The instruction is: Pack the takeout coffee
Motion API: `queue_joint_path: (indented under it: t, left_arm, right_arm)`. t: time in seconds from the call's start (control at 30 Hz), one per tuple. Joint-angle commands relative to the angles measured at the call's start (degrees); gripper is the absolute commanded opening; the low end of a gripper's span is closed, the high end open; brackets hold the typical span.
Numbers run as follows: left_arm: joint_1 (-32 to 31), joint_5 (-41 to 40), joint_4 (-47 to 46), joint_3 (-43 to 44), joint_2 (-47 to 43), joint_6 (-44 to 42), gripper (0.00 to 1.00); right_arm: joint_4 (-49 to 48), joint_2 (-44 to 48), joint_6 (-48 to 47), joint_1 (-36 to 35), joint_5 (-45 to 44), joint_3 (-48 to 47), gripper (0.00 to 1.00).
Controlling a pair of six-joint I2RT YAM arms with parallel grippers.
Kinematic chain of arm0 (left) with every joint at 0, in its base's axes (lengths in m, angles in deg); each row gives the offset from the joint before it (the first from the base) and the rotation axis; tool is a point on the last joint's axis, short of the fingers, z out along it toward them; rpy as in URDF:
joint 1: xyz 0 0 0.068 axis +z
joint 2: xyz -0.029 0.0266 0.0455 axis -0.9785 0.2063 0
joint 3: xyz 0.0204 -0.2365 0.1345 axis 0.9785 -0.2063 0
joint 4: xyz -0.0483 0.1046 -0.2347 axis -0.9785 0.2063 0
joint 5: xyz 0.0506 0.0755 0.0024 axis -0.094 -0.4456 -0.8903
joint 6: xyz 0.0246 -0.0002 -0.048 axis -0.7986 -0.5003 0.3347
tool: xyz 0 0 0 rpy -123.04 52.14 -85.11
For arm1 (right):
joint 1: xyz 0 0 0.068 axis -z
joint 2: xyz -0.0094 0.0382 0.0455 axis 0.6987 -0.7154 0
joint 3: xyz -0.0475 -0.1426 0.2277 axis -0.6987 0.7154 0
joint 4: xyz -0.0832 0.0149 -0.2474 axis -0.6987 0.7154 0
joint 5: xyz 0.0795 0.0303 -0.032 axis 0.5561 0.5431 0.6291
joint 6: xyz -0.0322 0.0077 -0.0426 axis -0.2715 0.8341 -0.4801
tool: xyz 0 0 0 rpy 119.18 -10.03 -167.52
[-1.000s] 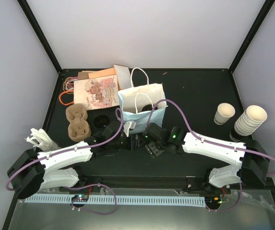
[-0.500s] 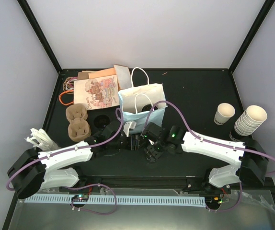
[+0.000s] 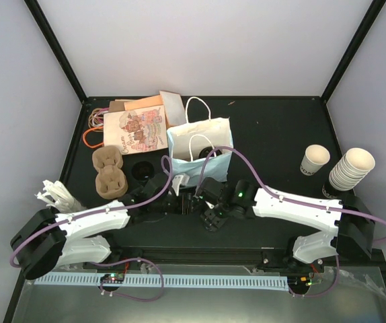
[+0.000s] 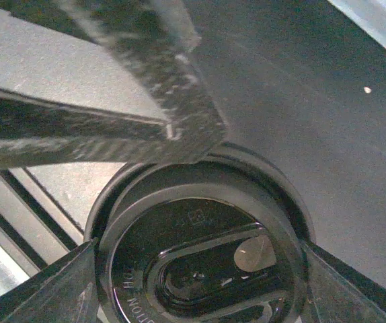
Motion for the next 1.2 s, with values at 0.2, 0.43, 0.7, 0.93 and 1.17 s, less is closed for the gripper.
queue_joint_path:
  t: [0.2,0.43,0.7,0.93,1.17]
  left_arm:
    - [0.19,3.67,-5.12,-3.27,-1.87,3.58,0.49]
    - [-0.51,3.84,-5.98,-5.06,-4.14,5.29,0.48]
    - [-1.04,4.4,-2.67,-5.73,-7.44,5.67,0.48]
    - [-1.42,5.06,-1.57,-7.59,-9.97,6.96,0.41]
    - [-2.12,6.14,-3.46,-8.45,-8.3,7.56,0.31]
  right_arm:
    - [2.43,-0.79,1.58,-3.93,1.42,0.78,0.76]
    - [-0.95,-0.7,7.98,-6.98,-2.18,2.99,0.76]
    - [-1.6,-1.57,9.25,-7.84,-4.59,5.42,0.76]
    - [-2.88,-0.99,9.1,-7.82,-3.2,6.01,0.76]
    - [-2.91,-1.39,8.76,-7.87,-2.81,5.91,0.76]
